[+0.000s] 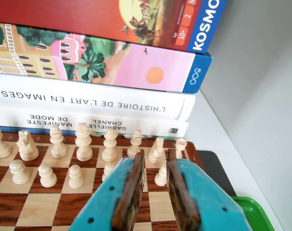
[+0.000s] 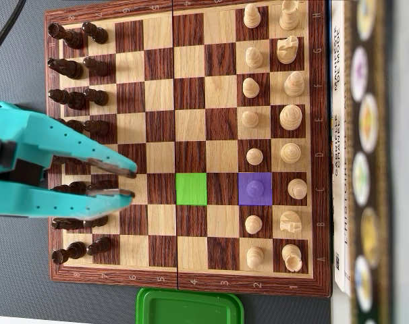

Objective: Play chess

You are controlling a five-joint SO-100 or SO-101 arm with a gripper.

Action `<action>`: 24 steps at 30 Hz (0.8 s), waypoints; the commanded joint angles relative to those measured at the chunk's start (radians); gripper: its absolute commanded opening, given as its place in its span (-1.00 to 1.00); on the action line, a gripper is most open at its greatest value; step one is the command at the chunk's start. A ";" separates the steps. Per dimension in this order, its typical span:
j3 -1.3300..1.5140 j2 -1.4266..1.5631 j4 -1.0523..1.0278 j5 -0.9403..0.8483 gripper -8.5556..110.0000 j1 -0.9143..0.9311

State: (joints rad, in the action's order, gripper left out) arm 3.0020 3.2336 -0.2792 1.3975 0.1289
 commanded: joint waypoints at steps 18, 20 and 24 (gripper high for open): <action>-0.268 -0.540 0.006 -0.006 -0.70 0.009; -0.291 -0.609 0.008 -0.006 -0.70 0.009; -0.327 -0.738 0.009 -0.002 -0.70 0.009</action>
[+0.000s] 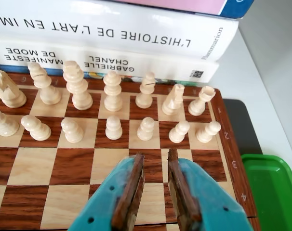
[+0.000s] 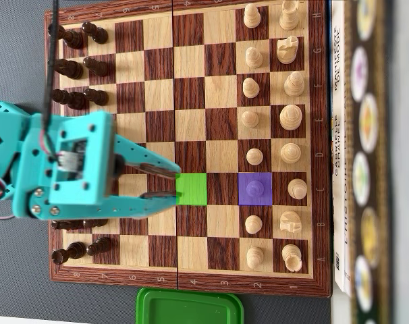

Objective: Play chess

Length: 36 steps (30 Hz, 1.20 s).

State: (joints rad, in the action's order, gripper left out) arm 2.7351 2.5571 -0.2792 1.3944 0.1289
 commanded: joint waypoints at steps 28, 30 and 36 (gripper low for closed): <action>-0.321 -0.595 0.009 0.011 -0.69 0.006; -0.311 -0.597 0.009 0.011 -0.69 0.003; -0.336 -0.607 0.008 0.011 -0.69 -0.003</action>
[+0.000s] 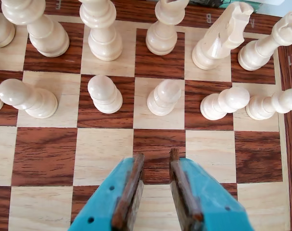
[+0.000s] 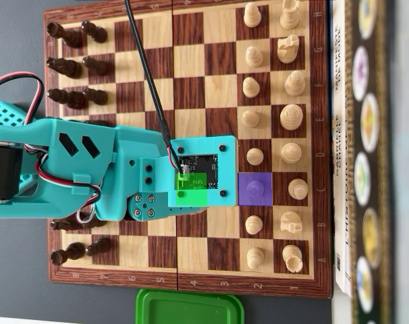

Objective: Play chess

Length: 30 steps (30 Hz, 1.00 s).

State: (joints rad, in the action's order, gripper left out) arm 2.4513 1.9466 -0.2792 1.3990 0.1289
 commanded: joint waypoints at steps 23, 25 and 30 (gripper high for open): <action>-0.114 0.000 -0.003 0.000 -0.61 -0.005; -0.114 -0.002 -0.003 0.000 -0.61 -0.005; -0.172 -0.095 -0.005 -0.003 -0.61 -0.018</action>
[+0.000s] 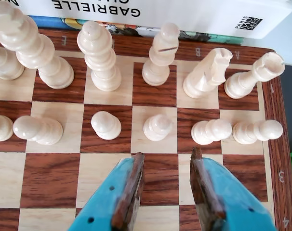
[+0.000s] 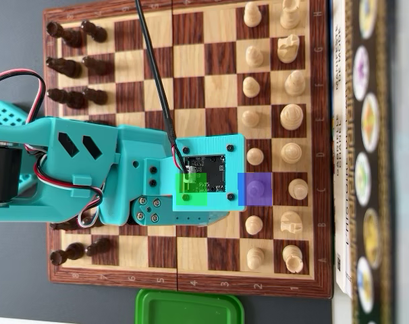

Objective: Play chess

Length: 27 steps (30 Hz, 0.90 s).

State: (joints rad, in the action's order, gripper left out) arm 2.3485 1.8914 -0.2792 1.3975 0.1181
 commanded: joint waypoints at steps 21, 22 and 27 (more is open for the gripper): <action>-0.387 -0.259 -0.196 -0.025 -0.61 -0.009; -0.400 -0.272 -0.198 -0.025 -0.61 -0.008; -0.425 -0.311 -0.195 -0.025 -0.61 -0.005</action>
State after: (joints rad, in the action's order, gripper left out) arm 1.9727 1.5800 -0.4755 1.3775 0.1074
